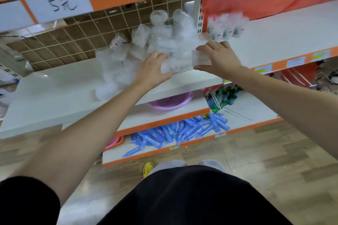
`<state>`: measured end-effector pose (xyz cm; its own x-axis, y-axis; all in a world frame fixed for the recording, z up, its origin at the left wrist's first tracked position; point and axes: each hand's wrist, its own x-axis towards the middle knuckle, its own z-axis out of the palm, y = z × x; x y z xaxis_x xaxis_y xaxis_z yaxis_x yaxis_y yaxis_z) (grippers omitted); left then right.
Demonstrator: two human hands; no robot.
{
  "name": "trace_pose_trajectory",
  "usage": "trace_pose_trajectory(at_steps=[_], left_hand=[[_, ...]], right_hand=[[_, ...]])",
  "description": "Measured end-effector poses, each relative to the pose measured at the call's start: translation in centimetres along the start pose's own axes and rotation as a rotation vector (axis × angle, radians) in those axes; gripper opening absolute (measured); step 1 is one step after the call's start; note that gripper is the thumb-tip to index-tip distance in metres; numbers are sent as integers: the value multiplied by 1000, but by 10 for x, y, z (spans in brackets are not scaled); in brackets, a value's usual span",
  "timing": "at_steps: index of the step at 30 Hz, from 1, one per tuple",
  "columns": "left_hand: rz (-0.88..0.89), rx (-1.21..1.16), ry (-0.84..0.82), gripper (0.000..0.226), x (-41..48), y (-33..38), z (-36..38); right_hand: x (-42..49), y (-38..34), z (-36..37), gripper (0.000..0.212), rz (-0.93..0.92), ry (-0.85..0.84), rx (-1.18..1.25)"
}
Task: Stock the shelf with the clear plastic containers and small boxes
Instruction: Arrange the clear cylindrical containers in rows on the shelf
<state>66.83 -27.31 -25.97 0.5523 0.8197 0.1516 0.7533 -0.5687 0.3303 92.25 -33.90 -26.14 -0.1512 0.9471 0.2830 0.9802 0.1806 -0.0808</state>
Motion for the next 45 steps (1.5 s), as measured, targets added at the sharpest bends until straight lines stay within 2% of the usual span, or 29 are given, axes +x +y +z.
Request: trace_pose_trajectory(at_steps=[13, 22, 29, 36, 45], left_hand=[[115, -12, -71, 57, 84, 123, 66], [161, -44, -95, 61, 180, 174, 134], [87, -70, -115, 58, 223, 193, 163], [-3, -72, -143, 57, 234, 200, 176], [-210, -91, -67, 54, 226, 218, 184]], right_hand=[[-46, 125, -11, 64, 189, 6, 11], [-42, 234, 2, 61, 279, -27, -17], [-19, 305, 17, 60, 280, -125, -11], [-10, 338, 36, 60, 334, -152, 0], [1, 372, 48, 65, 199, -236, 52]])
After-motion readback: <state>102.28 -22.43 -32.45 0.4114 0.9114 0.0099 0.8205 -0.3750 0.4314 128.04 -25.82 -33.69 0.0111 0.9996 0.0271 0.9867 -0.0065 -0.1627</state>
